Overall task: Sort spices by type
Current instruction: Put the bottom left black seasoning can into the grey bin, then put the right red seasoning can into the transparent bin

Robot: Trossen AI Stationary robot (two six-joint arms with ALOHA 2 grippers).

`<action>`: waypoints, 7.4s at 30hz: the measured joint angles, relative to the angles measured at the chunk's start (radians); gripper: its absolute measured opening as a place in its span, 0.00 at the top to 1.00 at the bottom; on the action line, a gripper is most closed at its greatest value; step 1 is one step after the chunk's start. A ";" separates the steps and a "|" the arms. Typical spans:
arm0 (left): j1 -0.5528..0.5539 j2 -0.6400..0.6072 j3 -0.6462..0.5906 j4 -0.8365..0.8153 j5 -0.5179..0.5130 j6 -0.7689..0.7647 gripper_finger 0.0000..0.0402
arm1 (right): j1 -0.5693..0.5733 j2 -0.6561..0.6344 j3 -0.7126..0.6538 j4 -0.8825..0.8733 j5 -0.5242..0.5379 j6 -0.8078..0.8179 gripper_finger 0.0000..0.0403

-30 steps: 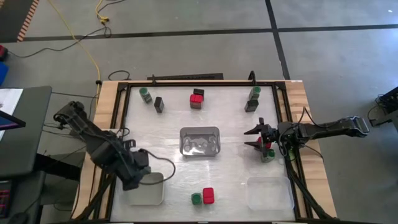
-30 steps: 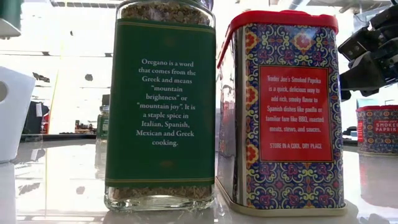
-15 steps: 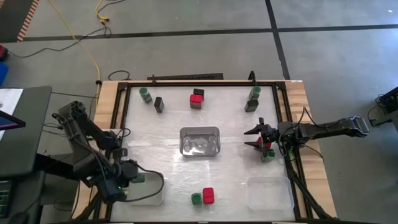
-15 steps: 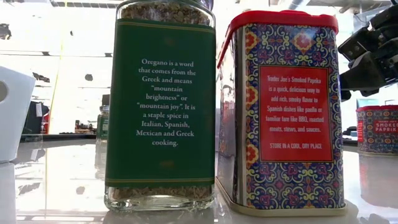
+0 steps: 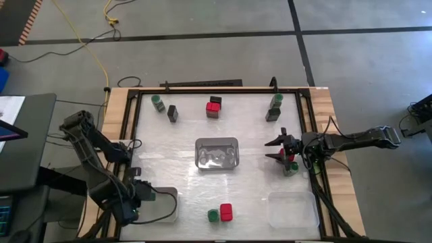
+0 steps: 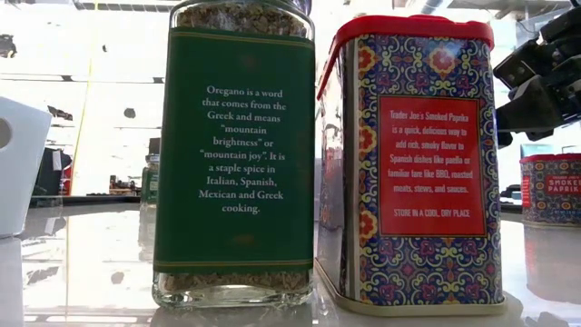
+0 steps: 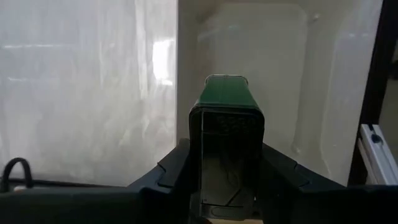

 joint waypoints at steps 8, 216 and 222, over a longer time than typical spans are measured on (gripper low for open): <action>0.002 0.000 -0.126 0.129 0.031 -0.015 0.69 | 0.000 0.000 0.000 0.000 0.000 0.000 0.37; 0.002 -0.204 -0.273 0.229 -0.079 -0.064 0.50 | 0.000 0.000 0.000 0.000 0.000 0.000 0.37; 0.002 -0.275 -0.273 0.212 -0.281 0.000 0.50 | 0.000 0.000 0.000 0.000 0.000 0.000 0.37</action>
